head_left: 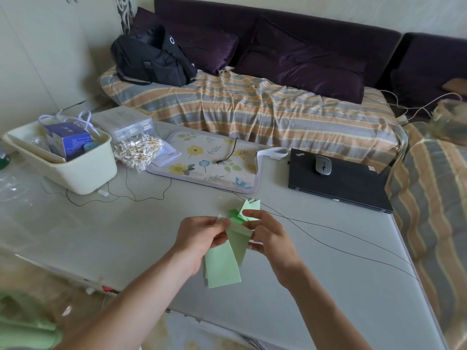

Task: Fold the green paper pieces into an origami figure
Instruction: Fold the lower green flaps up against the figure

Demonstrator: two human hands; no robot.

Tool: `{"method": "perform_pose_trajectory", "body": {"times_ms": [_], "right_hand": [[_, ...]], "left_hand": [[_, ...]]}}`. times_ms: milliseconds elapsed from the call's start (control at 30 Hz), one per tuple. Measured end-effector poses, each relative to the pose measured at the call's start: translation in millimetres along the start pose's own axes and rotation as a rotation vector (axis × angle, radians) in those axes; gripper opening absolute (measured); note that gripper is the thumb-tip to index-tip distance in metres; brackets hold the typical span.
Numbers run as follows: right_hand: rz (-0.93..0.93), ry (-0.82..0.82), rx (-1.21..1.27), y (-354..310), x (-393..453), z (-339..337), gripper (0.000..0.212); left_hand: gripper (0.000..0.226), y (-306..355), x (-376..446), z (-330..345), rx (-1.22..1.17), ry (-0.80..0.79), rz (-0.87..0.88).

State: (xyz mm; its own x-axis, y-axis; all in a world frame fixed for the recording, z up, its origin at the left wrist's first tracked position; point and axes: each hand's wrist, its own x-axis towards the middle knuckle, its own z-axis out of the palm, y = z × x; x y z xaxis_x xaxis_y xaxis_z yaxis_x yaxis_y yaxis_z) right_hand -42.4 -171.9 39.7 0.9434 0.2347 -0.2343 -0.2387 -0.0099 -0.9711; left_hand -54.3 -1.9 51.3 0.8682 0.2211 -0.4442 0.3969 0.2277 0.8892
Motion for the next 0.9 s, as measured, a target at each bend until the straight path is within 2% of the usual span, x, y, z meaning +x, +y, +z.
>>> {"method": "perform_pose_trajectory", "body": {"times_ms": [100, 233, 533, 600, 767, 900], "right_hand": [[0.061, 0.006, -0.008, -2.6, -1.1, 0.3, 0.023], [0.037, 0.023, -0.068, 4.1, 0.6, 0.5, 0.026], [0.066, 0.008, -0.077, 3.7, 0.1, -0.7, 0.012], [0.073, -0.008, -0.075, 3.0, -0.7, 0.1, 0.013], [0.049, -0.007, -0.110, 0.3, -3.4, 5.7, 0.033], [0.005, 0.006, -0.146, -0.3, -3.8, 6.2, 0.028]], "left_hand": [[0.007, -1.0, -2.7, 1.5, 0.043, -0.061, 0.025], [0.011, -1.7, -3.0, 2.5, 0.059, -0.087, 0.033], [0.007, 0.0, 1.3, 1.2, 0.021, 0.010, 0.011], [0.007, -0.2, 0.3, 1.2, 0.027, 0.008, 0.011], [0.005, -2.0, -6.3, 6.7, 0.092, -0.050, 0.032], [0.005, -0.9, -7.4, 7.3, 0.124, -0.061, 0.024]]}}
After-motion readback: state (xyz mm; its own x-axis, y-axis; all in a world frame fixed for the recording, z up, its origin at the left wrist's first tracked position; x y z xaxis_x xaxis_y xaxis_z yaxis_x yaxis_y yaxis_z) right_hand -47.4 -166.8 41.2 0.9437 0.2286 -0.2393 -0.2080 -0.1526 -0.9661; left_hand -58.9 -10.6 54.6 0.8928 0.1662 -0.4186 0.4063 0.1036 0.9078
